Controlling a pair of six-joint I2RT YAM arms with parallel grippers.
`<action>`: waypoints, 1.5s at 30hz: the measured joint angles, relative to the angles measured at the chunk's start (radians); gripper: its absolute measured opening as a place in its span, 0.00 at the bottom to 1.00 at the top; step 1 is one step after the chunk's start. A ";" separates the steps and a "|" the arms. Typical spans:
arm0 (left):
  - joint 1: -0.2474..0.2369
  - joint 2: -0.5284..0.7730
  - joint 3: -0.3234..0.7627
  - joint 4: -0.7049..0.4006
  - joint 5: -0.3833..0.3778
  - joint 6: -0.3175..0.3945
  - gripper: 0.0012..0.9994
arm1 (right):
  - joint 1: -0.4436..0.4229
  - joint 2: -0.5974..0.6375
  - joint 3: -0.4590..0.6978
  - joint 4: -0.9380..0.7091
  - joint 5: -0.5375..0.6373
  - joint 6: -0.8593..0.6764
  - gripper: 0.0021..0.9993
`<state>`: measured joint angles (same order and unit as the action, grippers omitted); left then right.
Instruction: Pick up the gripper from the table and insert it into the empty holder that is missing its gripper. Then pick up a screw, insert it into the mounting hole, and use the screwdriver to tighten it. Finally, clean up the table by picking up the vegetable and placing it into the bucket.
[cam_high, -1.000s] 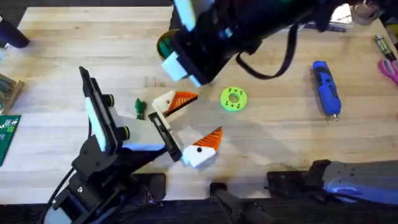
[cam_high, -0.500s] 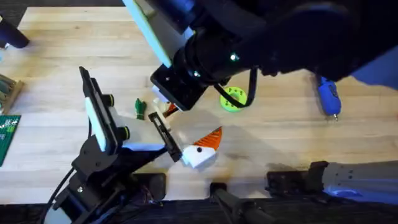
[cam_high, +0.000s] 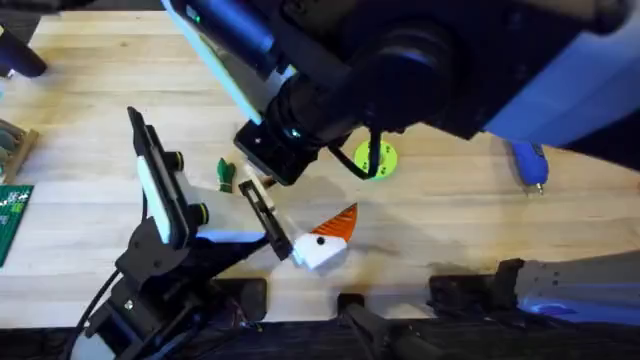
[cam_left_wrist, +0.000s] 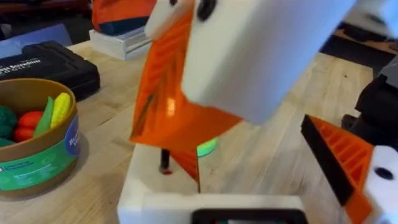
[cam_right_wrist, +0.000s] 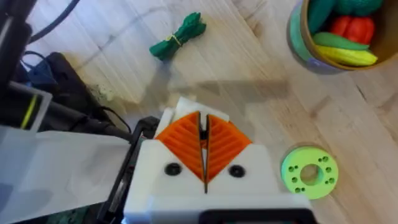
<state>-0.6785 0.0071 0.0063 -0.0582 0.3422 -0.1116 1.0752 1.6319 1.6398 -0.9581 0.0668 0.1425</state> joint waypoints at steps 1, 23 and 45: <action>0.000 0.000 0.000 0.000 0.000 0.000 0.99 | 0.000 0.000 0.000 0.000 0.000 0.000 0.00; 0.000 0.000 0.000 -0.001 0.002 -0.004 0.99 | 0.002 0.000 -0.035 0.016 0.000 0.000 0.00; 0.000 0.000 0.000 -0.001 0.001 -0.009 0.99 | 0.008 0.002 -0.039 0.009 -0.037 0.000 0.00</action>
<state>-0.6783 0.0074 0.0063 -0.0593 0.3435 -0.1207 1.0836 1.6341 1.6012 -0.9493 0.0302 0.1421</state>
